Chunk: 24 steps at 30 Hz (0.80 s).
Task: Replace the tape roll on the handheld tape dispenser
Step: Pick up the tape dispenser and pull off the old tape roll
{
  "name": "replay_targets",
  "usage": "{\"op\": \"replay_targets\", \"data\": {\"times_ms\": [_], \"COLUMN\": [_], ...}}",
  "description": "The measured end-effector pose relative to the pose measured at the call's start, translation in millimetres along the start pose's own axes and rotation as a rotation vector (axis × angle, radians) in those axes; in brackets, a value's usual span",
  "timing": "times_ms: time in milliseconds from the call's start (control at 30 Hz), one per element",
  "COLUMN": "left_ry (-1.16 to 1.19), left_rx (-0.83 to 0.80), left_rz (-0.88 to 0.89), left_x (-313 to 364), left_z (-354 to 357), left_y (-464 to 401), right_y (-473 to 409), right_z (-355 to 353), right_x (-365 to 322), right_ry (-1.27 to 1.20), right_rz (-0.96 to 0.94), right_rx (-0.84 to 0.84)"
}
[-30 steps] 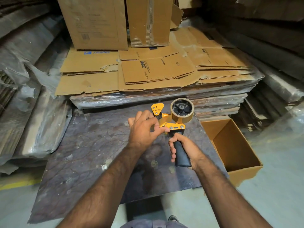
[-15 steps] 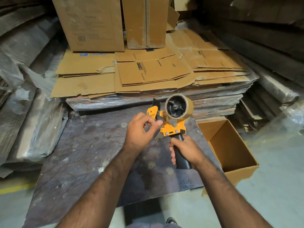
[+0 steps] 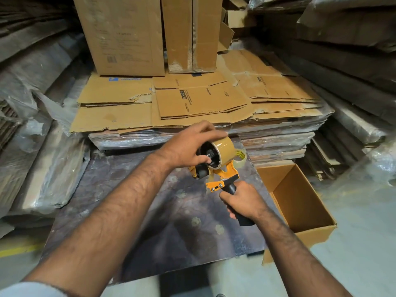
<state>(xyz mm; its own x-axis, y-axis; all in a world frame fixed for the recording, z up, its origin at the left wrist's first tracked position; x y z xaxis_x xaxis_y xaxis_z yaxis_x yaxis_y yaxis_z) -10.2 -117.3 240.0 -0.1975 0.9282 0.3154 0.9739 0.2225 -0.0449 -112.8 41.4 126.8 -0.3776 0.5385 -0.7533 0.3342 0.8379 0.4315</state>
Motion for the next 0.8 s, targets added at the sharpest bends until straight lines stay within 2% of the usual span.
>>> {"op": "replay_targets", "data": {"times_ms": [133,267,567,700,800], "left_ry": [-0.202,-0.343,-0.398,-0.298,-0.174], "left_rx": [-0.050,0.038,0.103,0.106,0.173], "left_rz": [0.006,-0.016,-0.086,-0.095,-0.097], "left_x": [1.2,5.2,-15.2,-23.7,-23.8], "left_z": [6.0,14.8,45.6,53.8,53.4], "left_y": [-0.1,6.6,23.5,29.7,34.4], "right_y": [3.6,6.1,5.3,4.1,2.8], "right_z": [-13.0,-18.6,-24.7,-27.2,-28.0], "right_x": [-0.1,-9.8,-23.5,-24.3,-22.7], "right_ry": [0.356,0.597,0.826,0.872,0.850], "right_rz": [0.042,0.091,0.104,0.087,0.070], "right_rx": [0.150,0.300,0.294,0.282,0.277]}}
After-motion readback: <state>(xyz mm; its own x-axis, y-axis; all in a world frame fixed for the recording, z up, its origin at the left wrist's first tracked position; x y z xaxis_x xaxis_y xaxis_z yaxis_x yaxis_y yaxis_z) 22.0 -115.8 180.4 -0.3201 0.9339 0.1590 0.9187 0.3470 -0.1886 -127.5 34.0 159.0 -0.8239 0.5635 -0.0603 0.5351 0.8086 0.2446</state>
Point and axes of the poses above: each hand's wrist, its own y-axis away from the middle knuckle, its own z-axis out of the palm, x = y × z, the point moved 5 cm from there along -y, towards the middle knuckle, and after that the axes turned 13 degrees about -x, right-handed, at the moved point
